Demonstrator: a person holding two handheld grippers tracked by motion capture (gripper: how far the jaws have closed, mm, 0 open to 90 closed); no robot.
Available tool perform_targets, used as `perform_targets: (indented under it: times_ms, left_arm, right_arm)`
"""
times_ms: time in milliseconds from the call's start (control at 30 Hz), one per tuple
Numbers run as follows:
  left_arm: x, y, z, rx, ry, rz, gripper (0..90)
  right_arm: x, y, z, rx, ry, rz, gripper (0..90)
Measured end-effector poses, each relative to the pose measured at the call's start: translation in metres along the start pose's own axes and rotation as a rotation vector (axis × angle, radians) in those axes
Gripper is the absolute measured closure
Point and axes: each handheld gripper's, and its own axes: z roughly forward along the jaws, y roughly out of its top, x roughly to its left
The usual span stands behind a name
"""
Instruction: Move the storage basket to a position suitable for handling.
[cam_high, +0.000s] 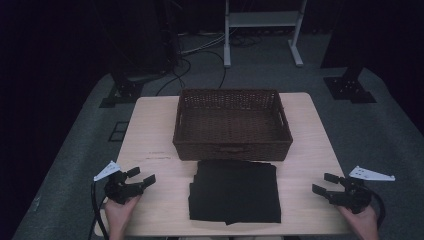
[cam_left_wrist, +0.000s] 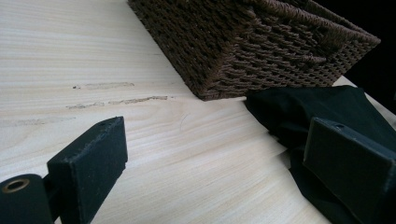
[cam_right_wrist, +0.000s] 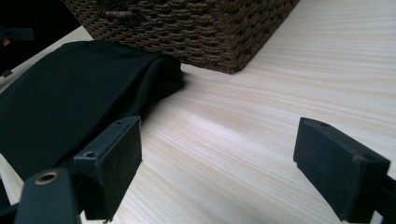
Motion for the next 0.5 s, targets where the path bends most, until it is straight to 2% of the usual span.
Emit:
perform_targets:
  times_ms: [300,500]
  left_arm:
    - [-0.005,0.001,0.004,0.004,-0.018,0.011,4.4]
    - [-0.016,0.003,0.008,0.014,-0.048,0.029,4.1]
  right_arm:
    - [0.01,0.004,0.002,0.019,0.003,-0.008,12.8]
    - [0.021,0.01,0.008,0.058,-0.003,-0.003,12.8]
